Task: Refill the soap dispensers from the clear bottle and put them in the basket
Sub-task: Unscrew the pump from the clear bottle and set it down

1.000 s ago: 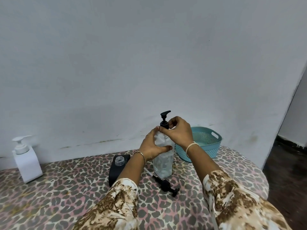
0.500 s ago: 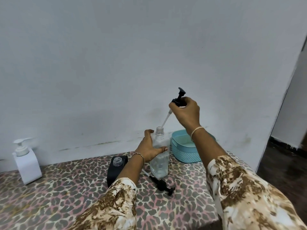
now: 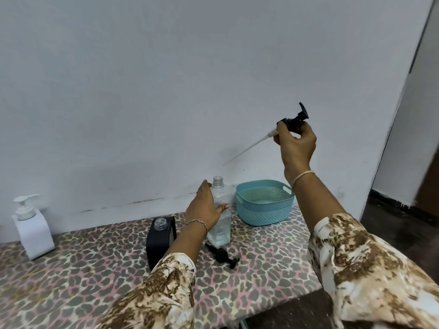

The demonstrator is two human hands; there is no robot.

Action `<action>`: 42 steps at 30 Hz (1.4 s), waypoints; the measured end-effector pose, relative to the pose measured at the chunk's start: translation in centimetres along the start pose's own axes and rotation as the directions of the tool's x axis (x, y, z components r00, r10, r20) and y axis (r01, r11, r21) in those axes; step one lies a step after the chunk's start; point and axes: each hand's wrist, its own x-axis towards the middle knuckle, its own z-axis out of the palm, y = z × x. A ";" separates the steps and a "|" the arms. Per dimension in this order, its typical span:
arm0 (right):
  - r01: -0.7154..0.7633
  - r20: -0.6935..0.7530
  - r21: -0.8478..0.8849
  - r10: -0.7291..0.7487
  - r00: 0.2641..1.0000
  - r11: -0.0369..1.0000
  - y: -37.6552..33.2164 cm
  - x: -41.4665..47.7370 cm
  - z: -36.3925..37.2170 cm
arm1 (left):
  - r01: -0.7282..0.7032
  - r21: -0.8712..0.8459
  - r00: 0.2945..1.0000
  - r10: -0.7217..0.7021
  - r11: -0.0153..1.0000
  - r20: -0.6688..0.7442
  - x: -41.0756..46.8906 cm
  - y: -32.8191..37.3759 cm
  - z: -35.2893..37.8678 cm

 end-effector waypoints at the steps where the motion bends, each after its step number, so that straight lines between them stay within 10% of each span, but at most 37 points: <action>1: -0.013 0.017 0.005 0.013 1.000 1.000 0.3 -0.1 -0.5 | -0.019 0.015 1.000 0.019 1.000 -0.022 -0.2 0.0 0.2; 18: -0.255 0.143 -0.445 0.349 0.926 0.858 13.6 -7.0 -7.7 | -0.110 -0.014 0.993 0.111 0.994 0.047 -0.2 -1.0 -0.3; 35: 0.036 0.286 -0.856 0.413 0.865 0.516 19.0 -11.6 -10.0 | -0.103 -0.113 0.992 0.111 0.988 0.063 -0.7 -1.7 0.1; 42: 0.092 0.370 -0.721 0.269 0.889 0.687 17.0 -12.3 -6.1 | -0.102 -0.121 0.991 0.111 0.987 0.071 -0.6 -2.1 -0.4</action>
